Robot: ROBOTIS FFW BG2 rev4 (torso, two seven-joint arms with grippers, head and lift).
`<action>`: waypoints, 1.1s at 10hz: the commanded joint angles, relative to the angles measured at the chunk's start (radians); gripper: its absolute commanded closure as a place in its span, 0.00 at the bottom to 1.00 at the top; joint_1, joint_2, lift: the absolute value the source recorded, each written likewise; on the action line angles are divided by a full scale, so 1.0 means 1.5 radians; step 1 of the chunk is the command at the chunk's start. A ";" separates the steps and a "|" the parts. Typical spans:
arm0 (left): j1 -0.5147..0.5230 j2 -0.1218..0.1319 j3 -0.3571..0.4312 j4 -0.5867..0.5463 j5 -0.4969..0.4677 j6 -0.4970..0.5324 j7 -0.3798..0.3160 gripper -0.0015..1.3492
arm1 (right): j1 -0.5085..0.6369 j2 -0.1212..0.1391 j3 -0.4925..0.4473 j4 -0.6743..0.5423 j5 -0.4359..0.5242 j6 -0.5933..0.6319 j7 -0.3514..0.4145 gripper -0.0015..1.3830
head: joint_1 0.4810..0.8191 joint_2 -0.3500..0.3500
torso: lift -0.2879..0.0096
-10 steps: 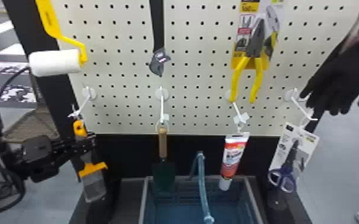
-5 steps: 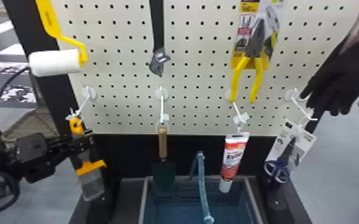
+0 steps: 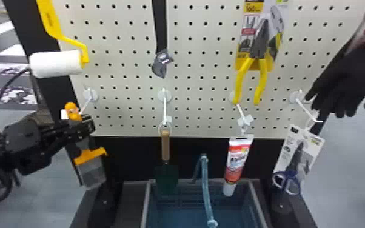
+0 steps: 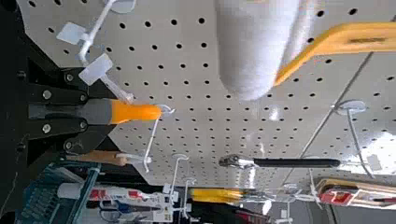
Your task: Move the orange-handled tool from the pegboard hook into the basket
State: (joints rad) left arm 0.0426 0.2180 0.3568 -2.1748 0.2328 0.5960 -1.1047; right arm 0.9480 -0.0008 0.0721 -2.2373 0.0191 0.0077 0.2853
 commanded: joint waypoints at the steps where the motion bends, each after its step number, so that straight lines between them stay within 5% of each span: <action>1: 0.006 -0.004 0.008 -0.024 0.013 0.002 0.005 0.87 | 0.000 0.001 0.000 0.003 -0.004 0.000 0.000 0.21 | 0.20 0.50 | 0.63; 5: 0.125 -0.028 0.012 -0.048 0.185 -0.052 0.125 0.87 | -0.003 0.001 0.000 0.007 -0.005 0.000 0.000 0.21 | 0.20 0.50 | 0.63; 8: 0.191 -0.052 -0.007 -0.020 0.272 -0.140 0.162 0.87 | -0.005 0.001 0.000 0.008 -0.006 0.000 0.000 0.21 | 0.20 0.50 | 0.63; 11: 0.202 -0.053 -0.118 0.107 0.396 -0.276 0.169 0.87 | -0.006 0.001 0.000 0.010 -0.006 0.000 0.000 0.21 | 0.20 0.50 | 0.63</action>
State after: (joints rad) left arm 0.3413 0.1409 0.2060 -2.0395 0.8033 0.2105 -0.8521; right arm 0.9391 0.0000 0.0721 -2.2229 0.0107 0.0077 0.2853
